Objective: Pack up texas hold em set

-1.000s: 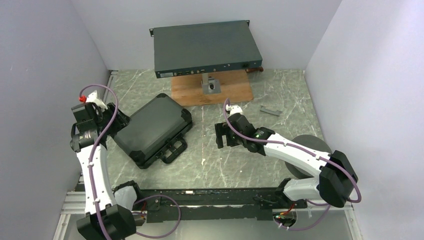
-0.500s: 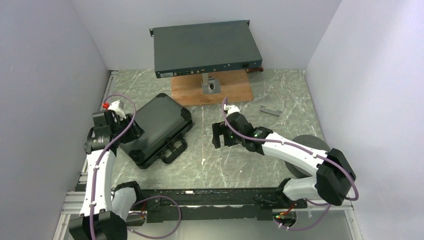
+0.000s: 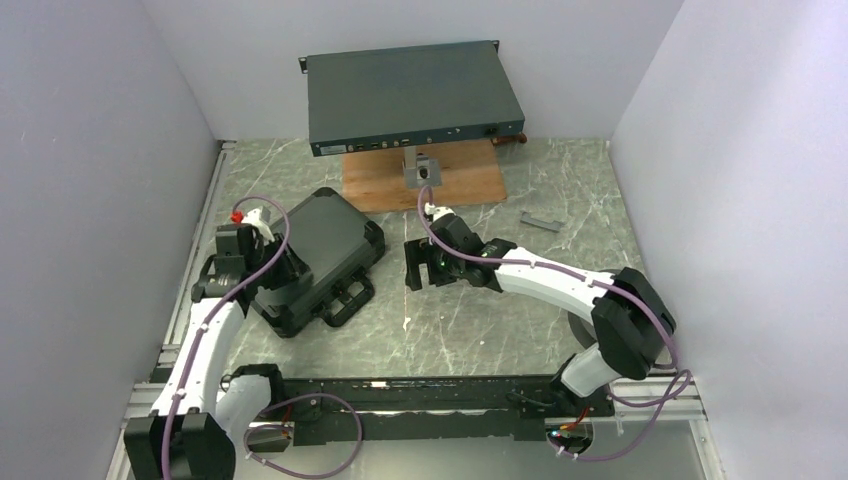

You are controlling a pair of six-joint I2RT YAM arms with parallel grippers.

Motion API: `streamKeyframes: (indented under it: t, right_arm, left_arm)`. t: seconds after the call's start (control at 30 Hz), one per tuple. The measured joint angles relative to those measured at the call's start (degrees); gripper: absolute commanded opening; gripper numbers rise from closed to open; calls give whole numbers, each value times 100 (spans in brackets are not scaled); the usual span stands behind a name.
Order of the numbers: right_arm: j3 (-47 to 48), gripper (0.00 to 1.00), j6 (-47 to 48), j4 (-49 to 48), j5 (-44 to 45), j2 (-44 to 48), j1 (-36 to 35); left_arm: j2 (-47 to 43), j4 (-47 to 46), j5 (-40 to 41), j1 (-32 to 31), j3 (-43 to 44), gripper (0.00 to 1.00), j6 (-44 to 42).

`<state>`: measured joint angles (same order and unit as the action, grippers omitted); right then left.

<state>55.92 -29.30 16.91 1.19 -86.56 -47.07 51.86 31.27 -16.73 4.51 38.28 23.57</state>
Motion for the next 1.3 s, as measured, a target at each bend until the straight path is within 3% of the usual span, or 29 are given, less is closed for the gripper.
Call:
streamKeyframes:
  t: [0.43,0.6,0.77,0.93,1.3]
  right_arm:
    - [66,93,-87,-129,-387,-260,0]
    - [-166,93,-103,-754,-798,-170,0]
    - [-223,93,-199,-1150,-1145,-162,0]
    - [-529,92,-389,-1912,-1388,-96,-2]
    - [-839,89,-715,-2476,-1478,42,-28]
  left_arm:
    - [-286,-1307,426,-382,-872,25,1364]
    - [-542,-1947,520,-387,-1322,22,1818]
    - [-905,-2074,713,-402,-1567,21,2063]
    - [-1381,-1971,907,-402,-1784,0,2146]
    - [-1838,-2028,1016,-402,-2070,0,2420]
